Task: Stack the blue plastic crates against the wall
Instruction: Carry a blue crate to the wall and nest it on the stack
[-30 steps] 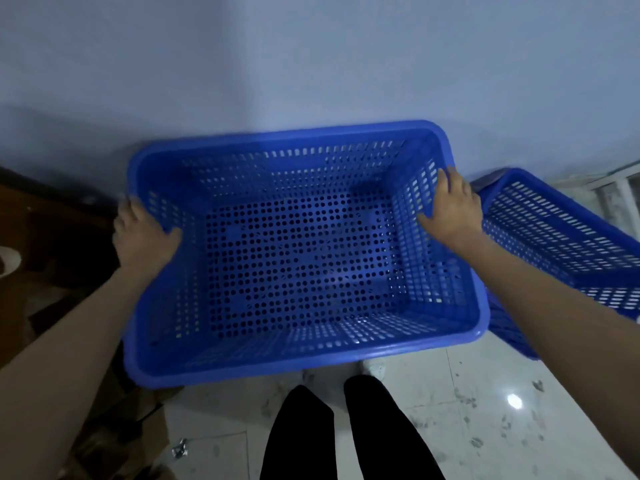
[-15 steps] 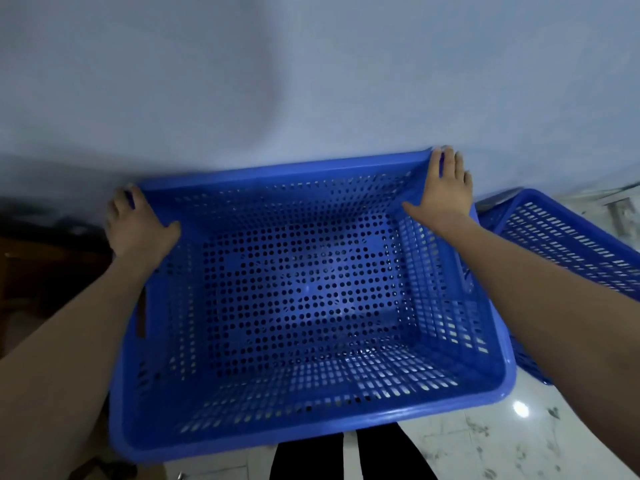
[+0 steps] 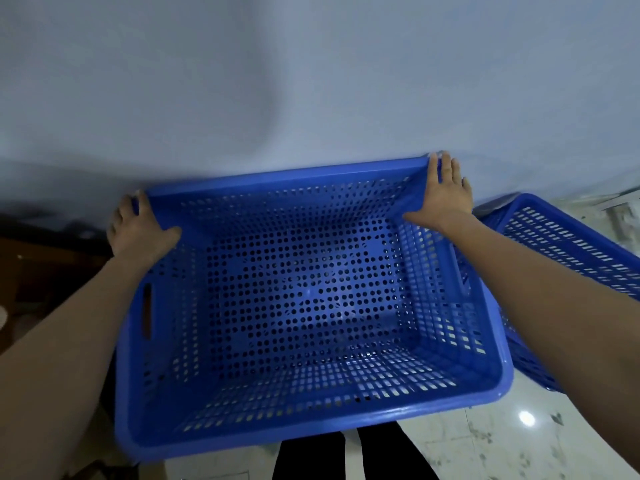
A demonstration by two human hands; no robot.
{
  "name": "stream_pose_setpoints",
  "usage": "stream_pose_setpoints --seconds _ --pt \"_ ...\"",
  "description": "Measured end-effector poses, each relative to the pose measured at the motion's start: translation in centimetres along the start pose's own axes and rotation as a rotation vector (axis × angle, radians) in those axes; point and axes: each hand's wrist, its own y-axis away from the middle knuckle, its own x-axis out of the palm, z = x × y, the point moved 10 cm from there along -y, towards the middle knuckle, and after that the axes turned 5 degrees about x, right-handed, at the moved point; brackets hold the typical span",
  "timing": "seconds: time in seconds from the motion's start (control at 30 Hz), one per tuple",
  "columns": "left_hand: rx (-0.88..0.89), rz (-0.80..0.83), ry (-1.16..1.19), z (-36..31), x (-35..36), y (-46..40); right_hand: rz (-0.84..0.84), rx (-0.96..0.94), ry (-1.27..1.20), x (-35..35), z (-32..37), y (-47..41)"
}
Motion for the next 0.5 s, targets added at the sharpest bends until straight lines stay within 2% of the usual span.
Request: stream_pose_setpoints --seconds 0.07,0.17,0.27,0.37,0.5 --pt "0.020 -0.019 0.050 0.3 0.3 2.1 0.002 -0.016 -0.005 0.0 -1.0 1.3" --pt "0.018 -0.144 0.157 2.2 1.8 8.8 -0.076 0.002 -0.107 1.2 -3.9 6.2" --pt "0.065 -0.172 0.036 4.1 5.6 17.0 -0.099 0.032 -0.157 5.9 -7.6 13.7" --pt "0.129 -0.115 -0.100 5.6 8.9 22.5 -0.061 0.049 -0.090 11.5 -10.3 19.0" --pt "0.061 -0.146 -0.056 6.5 9.1 23.8 -0.205 0.086 -0.145 12.1 -11.1 19.9"
